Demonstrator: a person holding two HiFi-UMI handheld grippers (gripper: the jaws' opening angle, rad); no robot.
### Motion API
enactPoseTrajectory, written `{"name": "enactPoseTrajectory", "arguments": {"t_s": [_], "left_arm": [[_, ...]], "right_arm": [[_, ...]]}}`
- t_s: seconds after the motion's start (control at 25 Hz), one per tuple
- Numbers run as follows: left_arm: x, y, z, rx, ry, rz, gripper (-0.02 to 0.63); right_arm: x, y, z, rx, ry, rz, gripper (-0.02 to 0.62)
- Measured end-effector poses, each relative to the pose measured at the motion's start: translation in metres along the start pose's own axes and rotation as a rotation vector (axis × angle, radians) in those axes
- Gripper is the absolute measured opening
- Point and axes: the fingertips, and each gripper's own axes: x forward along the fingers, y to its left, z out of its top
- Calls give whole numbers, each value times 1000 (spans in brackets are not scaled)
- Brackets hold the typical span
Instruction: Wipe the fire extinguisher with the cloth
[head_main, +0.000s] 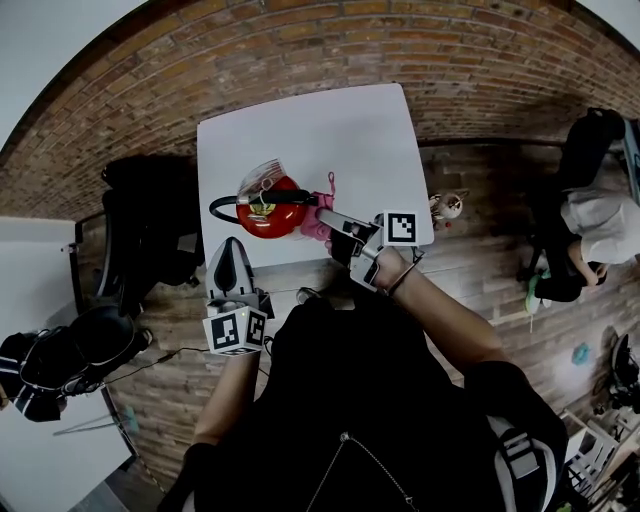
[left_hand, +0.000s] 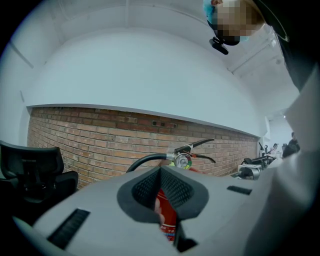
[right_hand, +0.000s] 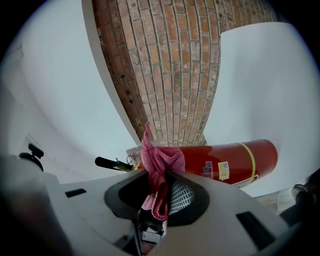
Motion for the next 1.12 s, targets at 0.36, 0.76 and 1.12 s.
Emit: {"name": "enactPoseTrajectory", "arguments": {"t_s": [0.36,0.76,1.12], "left_arm": [[-2,0,-4,6,-8,78,29],[2,0,-10,15,-5,87,29],[15,27,-34,-11,84,-65,29]], "right_arm": [[4,42,2,48,48,128,100],[-12,47,15,49,16,203,100],[-56,-53,14,-39,-221,-36,100]]}}
